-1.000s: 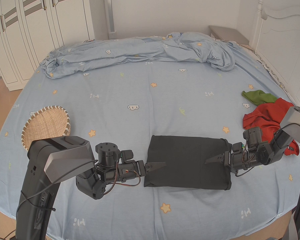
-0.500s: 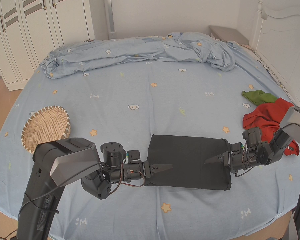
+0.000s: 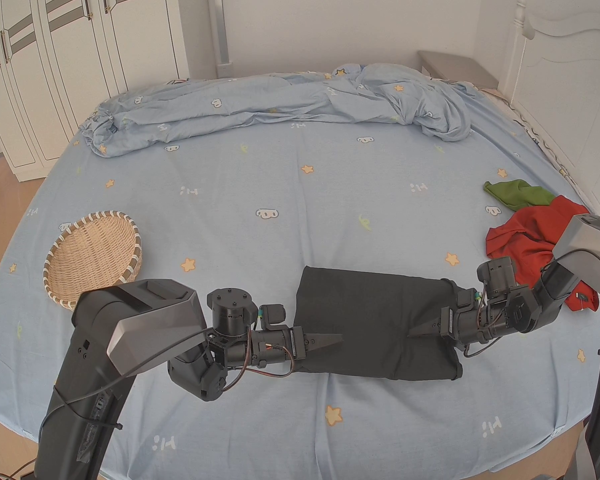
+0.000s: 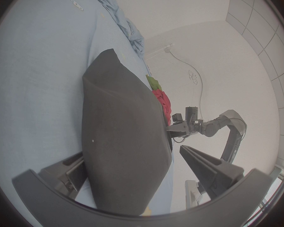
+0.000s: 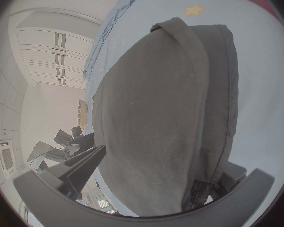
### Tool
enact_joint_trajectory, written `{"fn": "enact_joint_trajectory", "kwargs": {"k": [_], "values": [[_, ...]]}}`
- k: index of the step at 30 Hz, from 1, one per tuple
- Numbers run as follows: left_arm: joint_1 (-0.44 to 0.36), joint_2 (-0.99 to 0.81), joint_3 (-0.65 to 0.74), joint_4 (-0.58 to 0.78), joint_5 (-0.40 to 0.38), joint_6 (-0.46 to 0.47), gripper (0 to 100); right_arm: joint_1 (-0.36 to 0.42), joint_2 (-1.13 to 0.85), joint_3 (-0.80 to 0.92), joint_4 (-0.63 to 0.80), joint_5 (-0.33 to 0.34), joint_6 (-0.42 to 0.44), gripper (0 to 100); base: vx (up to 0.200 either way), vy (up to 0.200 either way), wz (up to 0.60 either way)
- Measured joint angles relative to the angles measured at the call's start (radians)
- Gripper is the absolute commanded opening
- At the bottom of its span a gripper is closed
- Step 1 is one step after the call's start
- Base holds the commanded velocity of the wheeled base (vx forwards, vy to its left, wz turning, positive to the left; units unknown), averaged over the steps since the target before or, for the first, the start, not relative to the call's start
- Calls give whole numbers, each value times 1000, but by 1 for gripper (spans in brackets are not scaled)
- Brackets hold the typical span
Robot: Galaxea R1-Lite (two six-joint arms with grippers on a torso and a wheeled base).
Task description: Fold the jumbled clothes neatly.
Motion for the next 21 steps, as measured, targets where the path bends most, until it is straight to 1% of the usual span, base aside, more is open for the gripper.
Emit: {"fn": "enact_joint_trajectory", "kwargs": {"k": [11, 21], "values": [[8, -3, 3, -6, 0, 3, 0, 1, -16, 14, -7, 4, -5, 0, 0, 0, 0], [15, -63, 49, 0, 4, 16, 0, 38, -70, 28, -7, 7, 4, 0, 0, 0, 0]]}}
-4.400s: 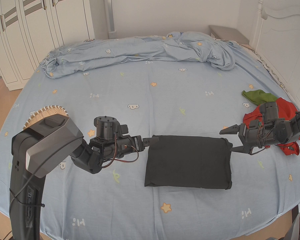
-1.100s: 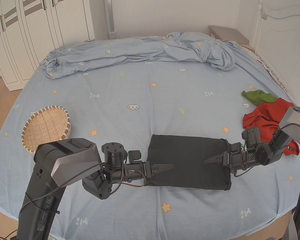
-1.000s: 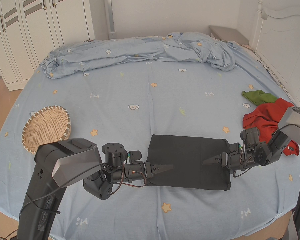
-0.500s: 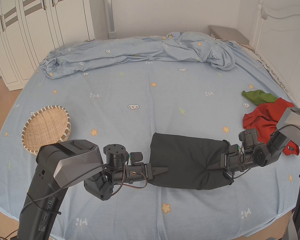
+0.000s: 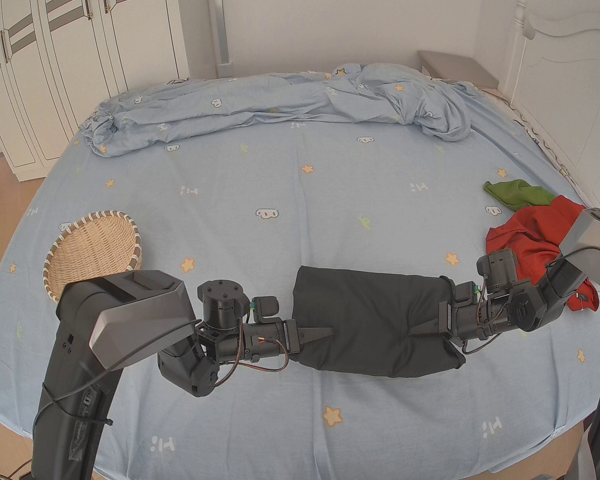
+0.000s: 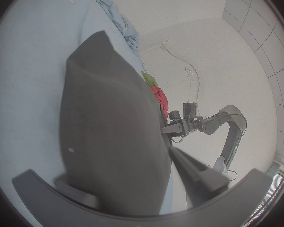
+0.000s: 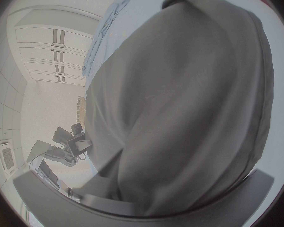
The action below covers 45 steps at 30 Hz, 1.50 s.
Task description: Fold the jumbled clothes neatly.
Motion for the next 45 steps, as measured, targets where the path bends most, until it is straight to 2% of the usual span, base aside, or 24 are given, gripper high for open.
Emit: {"fn": "enact_joint_trajectory", "kwargs": {"k": [9, 15, 23, 29, 45], "values": [[10, -63, 32, 49, -2, 7, 0, 19, -34, 5, 5, 0, 2, 0, 0, 0, 0], [24, -87, 37, 58, -1, 106, 0, 23, -51, 7, 4, 0, 5, 0, 0, 0, 0], [30, -90, 33, 51, 5, 125, 0, 26, -66, 10, 4, 0, 11, 0, 0, 0, 0], [26, -91, 38, 47, 5, 183, 0, 25, -73, 10, 5, 0, 13, 0, 0, 0, 0], [30, -119, 63, 39, 0, 190, 0, 25, -117, 20, 0, 0, 10, 0, 0, 0, 0]]}}
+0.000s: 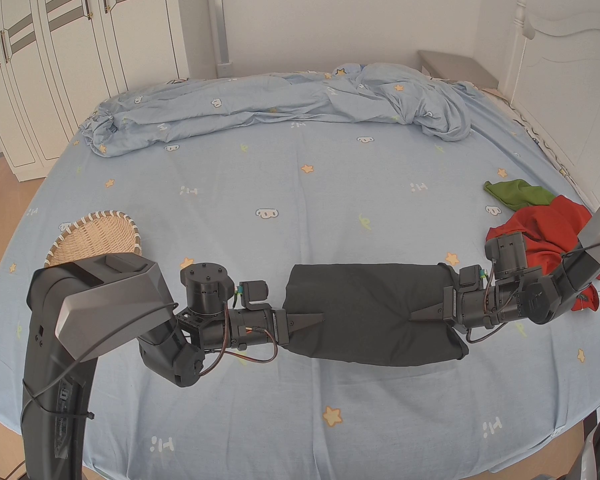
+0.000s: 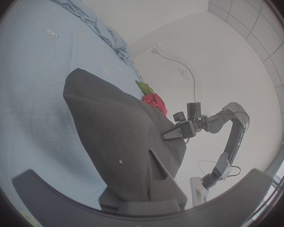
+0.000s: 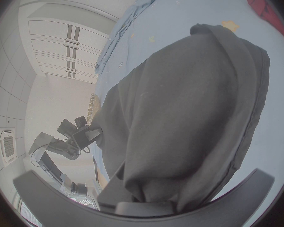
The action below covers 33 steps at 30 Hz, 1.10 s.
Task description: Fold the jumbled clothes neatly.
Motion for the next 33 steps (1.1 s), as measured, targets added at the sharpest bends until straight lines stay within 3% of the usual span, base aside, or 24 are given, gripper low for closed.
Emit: {"fn": "enact_joint_trajectory", "kwargs": {"k": [8, 33], "values": [[0, -32, 29, -34, 0, 3, 0, -1, -38, 10, -1, 3, -1, 0, 0, 0, 0], [4, -58, 32, -48, 0, 21, 0, 26, -93, 26, -1, 3, 0, 0, 0, 200, 0]]}}
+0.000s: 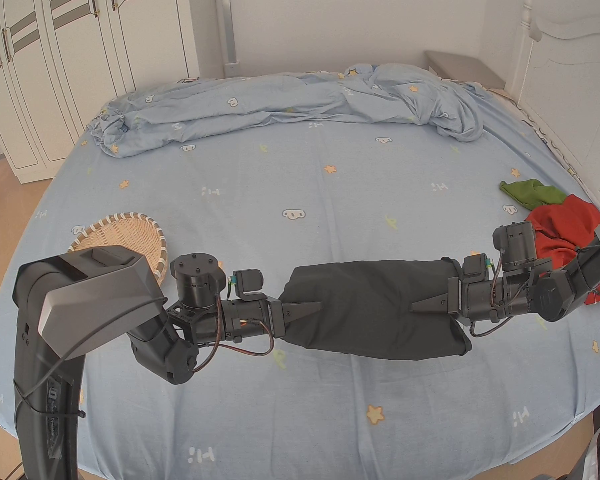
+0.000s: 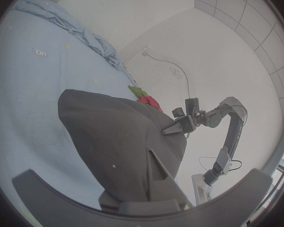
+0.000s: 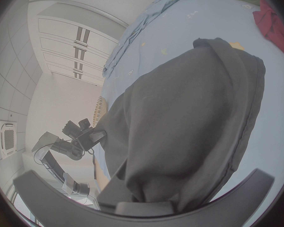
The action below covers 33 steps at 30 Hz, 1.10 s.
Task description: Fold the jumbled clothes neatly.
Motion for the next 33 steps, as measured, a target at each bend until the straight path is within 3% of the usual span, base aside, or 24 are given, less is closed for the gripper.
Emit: {"fn": "enact_joint_trajectory", "kwargs": {"k": [10, 18, 28, 33], "values": [[1, 1, -7, -7, 0, -1, 0, 19, 2, 1, -1, 2, 0, 0, 0, 200, 0], [-11, 20, 11, -35, 13, 1, 0, 29, 21, 3, 0, 1, 36, 0, 0, 0, 0], [-26, 95, 120, -240, 14, 10, 0, 29, 82, 11, -1, 0, 162, 0, 0, 0, 0], [-24, 136, 170, -254, 14, 13, 0, 26, 105, 14, -2, -9, 204, 0, 0, 0, 0]]}}
